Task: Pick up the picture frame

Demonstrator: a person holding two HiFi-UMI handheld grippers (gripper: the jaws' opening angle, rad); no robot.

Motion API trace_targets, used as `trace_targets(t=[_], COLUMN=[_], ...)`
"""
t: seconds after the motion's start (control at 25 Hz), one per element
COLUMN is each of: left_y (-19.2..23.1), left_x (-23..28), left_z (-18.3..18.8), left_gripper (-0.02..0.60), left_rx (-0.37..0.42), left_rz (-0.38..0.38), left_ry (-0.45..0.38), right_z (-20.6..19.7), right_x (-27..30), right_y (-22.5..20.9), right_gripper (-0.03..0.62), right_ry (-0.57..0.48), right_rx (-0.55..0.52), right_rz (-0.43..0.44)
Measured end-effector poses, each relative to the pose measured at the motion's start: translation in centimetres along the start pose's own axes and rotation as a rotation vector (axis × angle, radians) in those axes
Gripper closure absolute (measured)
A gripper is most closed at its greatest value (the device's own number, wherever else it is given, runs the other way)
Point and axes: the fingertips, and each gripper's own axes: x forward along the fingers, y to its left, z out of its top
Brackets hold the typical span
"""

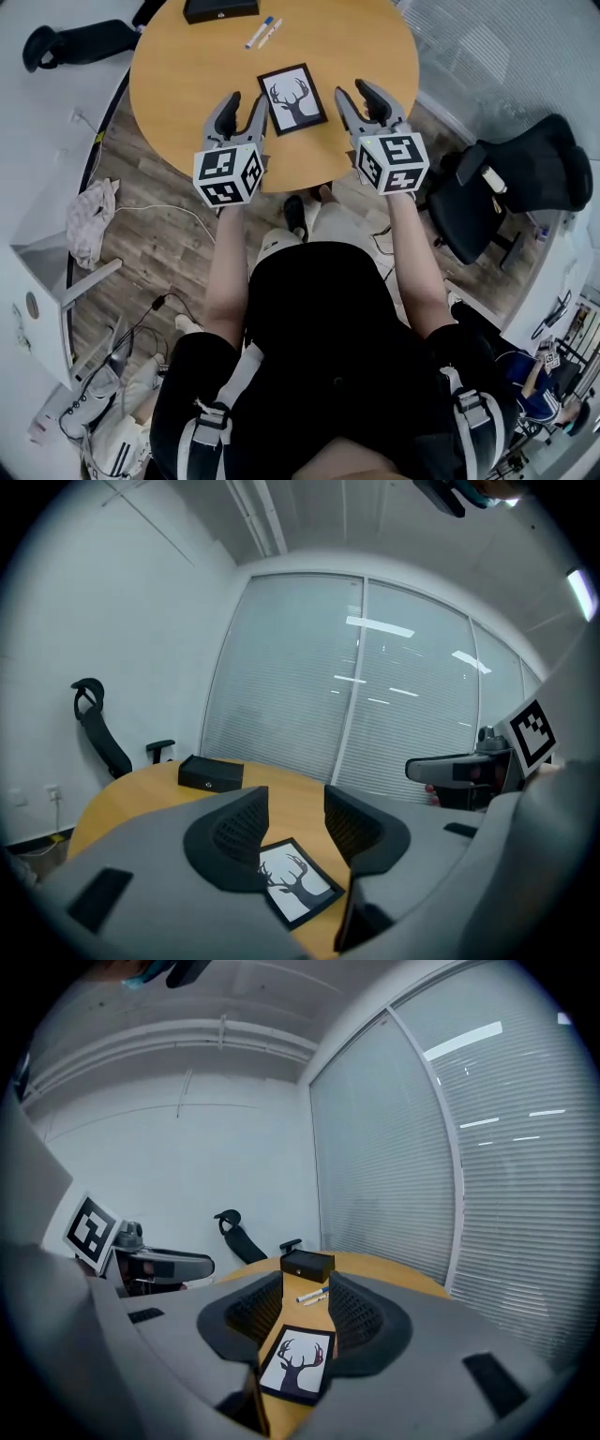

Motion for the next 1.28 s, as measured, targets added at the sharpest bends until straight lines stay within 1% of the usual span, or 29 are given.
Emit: trace_targets(t=[0.32, 0.56, 0.72, 0.96, 1.28], left_y=[2.6, 4.6, 5.6, 6.8, 7.7], left_x=[4.3, 8.1, 10.5, 12.9, 15.4], left_z=[-4.6, -9.4, -12.6, -17.5, -22.8], left_gripper=[0.403, 0.403, 0.403, 0.403, 0.403], left_rx=[-0.086, -0.148, -0.173, -0.236, -0.281], left_rz=[0.038, 0.091, 0.119, 0.158, 0.179], left_ry=[0.112, 0.218, 0.279, 0.370, 0.466], right_z=[-6.3, -11.1, -14.1, -19.1, -24.6], right_x=[6.7, 11.2, 13.8, 16.6, 18.8], right_y=[-2.1, -3.8, -4.9, -5.6, -6.8], right_gripper=[0.437, 0.437, 0.437, 0.436, 0.434], right_ry=[0.156, 0.278, 0.340, 0.442, 0.536], right_rx=[0.023, 0.038, 0.053, 0.066, 0.102], right_rz=[0.038, 0.077, 0.097, 0.124, 0.128])
